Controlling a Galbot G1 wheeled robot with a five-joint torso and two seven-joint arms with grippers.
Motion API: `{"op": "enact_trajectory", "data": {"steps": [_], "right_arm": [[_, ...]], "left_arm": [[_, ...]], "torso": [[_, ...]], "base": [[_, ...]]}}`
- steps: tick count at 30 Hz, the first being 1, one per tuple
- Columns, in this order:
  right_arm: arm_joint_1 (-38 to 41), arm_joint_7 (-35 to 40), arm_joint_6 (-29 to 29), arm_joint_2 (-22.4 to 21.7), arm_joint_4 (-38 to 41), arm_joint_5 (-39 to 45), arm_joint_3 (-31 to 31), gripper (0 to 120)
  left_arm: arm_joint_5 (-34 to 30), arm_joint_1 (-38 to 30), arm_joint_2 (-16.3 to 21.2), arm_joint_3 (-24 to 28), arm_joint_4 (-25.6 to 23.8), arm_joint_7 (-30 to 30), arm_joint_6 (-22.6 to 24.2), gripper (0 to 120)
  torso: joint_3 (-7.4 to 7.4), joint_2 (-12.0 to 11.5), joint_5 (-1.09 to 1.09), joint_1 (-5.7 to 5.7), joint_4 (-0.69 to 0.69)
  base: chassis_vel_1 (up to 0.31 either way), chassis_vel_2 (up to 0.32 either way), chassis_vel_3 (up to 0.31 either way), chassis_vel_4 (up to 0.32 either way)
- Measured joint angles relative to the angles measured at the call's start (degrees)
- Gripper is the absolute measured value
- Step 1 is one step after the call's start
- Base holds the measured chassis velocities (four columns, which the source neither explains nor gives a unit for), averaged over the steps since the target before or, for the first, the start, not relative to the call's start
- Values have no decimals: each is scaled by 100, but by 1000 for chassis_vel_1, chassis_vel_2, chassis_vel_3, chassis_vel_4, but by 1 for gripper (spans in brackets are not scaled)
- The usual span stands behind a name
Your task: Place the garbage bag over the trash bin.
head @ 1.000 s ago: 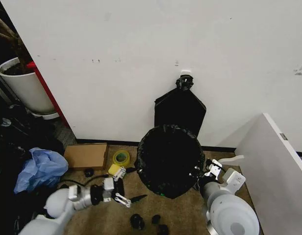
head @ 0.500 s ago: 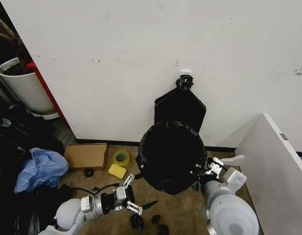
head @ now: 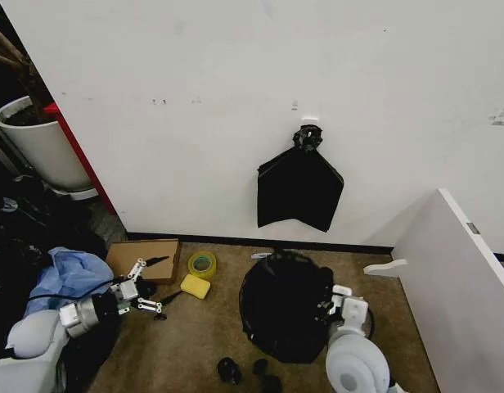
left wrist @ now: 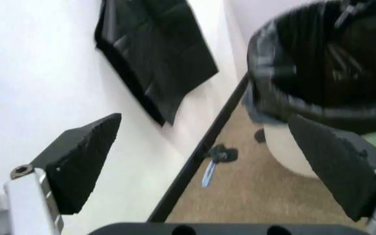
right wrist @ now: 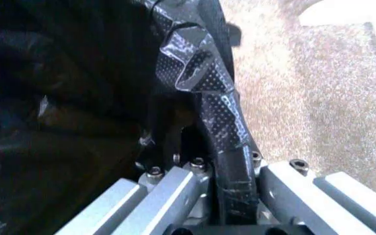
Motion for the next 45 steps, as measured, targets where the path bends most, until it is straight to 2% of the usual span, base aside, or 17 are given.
{"op": "enact_trajectory", "data": {"steps": [7,13,19,22,27,28,29,30,31,32,34,36,37,40,41,42,45], "right_arm": [[186,-19,-446,-115,-123,126,-91,0],[419,22,-638,4,-231,423,-48,20],[534,-5,-601,8,-159,494,115,48],[536,-65,-527,-9,-97,417,168,55],[471,-546,105,-26,35,-349,301,68],[220,-1227,1124,4,139,-1467,365,79],[220,-1227,1124,4,139,-1467,365,79],[146,-1431,1403,17,148,-1723,383,83],[-12,-1842,1985,50,148,-2227,428,87],[-87,-2048,2270,72,138,-2498,455,91],[-407,-2925,3662,196,-56,-3760,702,98],[-453,-3071,3868,214,-93,-3955,766,99],[-619,-3587,4513,268,-205,-4625,1028,100],[-888,-4549,5359,373,-285,-5306,1548,100],[-1032,-4974,5727,480,-282,-5616,1947,100],[-1144,-5210,5905,600,-265,-5763,2277,100],[-1295,-5510,6008,782,-209,-5778,2696,100]], "left_arm": [[1,75,-198,67,-201,33,-16,100],[3,108,-243,88,-284,34,-16,100],[-29,106,-246,37,-441,-24,39,100],[-38,117,-252,36,-466,-84,45,100],[-175,177,-281,80,-547,-423,52,100],[-426,363,-328,368,-804,-1610,81,100],[-426,363,-328,368,-804,-1610,81,100],[-445,435,-341,501,-901,-2018,70,100],[-433,603,-365,757,-1141,-2841,44,100],[-423,717,-397,874,-1321,-3322,57,100],[-403,1167,-696,1109,-1999,-4949,258,100],[-355,1285,-786,1143,-2138,-5228,295,100],[-142,1483,-962,1204,-2390,-5711,324,100],[540,1651,-1301,1297,-2738,-6780,403,100],[932,1639,-1480,1312,-2870,-7466,500,100],[1151,1624,-1604,1304,-2979,-7897,595,100],[1189,1625,-1700,1249,-3187,-8232,832,100]], "torso": [[0,0,-2,0,-2],[0,0,-1,0,-1],[0,0,0,0,-1],[0,0,-1,0,-2],[0,0,0,0,0],[-1,0,0,0,-1],[-1,0,0,0,-1],[-1,0,0,0,-1],[-1,0,-2,0,-2],[-1,0,-3,0,-3],[-2,1,5,0,-3],[-1,1,3,0,-1],[-1,1,-3,0,2],[-2,1,3,-1,1],[-2,2,-2,-1,-1],[-1,1,-1,0,-2],[-1,1,-1,0,-2]], "base": [[0,0,0,0],[0,0,0,0],[0,0,0,0],[0,0,0,0],[0,0,0,0],[0,0,0,0],[0,0,0,0],[0,0,0,0],[0,0,0,0],[0,0,0,0],[0,0,0,0],[0,0,0,0],[0,0,0,0],[0,0,0,0],[0,0,0,0],[0,0,0,0],[0,0,0,0]]}}
